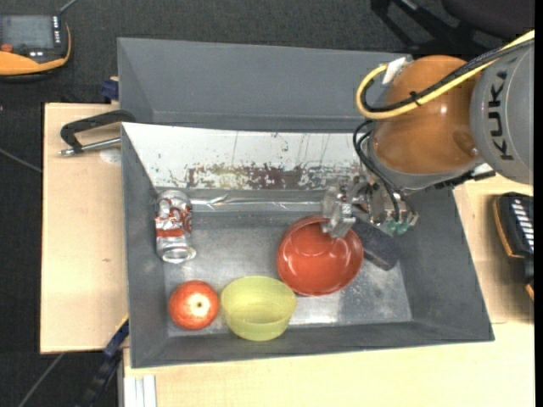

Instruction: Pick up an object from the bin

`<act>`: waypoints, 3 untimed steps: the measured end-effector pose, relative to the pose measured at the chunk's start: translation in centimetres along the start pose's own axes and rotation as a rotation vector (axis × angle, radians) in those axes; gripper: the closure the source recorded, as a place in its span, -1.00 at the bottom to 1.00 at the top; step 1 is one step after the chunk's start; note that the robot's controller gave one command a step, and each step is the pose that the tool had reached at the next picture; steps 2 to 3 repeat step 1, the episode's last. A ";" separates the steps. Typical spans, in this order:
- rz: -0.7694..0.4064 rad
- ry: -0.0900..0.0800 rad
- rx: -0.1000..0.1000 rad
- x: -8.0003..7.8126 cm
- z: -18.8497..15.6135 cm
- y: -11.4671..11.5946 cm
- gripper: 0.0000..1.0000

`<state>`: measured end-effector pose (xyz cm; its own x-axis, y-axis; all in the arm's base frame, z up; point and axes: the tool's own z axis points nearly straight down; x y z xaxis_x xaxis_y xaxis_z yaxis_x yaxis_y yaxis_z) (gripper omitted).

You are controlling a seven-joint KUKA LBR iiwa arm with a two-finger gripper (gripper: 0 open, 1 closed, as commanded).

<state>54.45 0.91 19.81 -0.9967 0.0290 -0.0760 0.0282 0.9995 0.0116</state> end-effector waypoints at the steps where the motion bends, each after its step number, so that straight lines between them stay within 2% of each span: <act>1: -0.038 -0.015 0.000 -3.2 -12.0 -1.0 1.00; 3: -0.038 -0.015 0.000 -3.2 -12.0 -1.0 1.00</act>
Offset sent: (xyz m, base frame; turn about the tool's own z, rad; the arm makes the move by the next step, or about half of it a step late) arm 0.0198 -0.0125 0.1165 -0.0379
